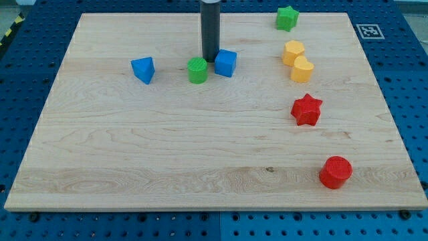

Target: Push the green star left to the blue triangle

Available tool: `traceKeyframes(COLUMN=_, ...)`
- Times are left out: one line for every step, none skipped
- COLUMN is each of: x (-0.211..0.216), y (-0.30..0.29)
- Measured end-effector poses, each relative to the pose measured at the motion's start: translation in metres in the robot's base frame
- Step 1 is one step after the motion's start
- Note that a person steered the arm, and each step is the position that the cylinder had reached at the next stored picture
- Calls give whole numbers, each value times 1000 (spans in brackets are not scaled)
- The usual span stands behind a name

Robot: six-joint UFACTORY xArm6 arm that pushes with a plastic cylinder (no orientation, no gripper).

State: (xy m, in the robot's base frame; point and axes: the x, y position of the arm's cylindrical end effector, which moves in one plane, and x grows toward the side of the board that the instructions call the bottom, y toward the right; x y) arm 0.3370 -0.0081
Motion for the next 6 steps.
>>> traceKeyframes(x=3, y=14)
traceKeyframes(x=10, y=26)
traceKeyframes(x=20, y=26)
traceKeyframes(x=0, y=5)
traceKeyframes(x=-54, y=-4)
traceKeyframes(x=-85, y=31)
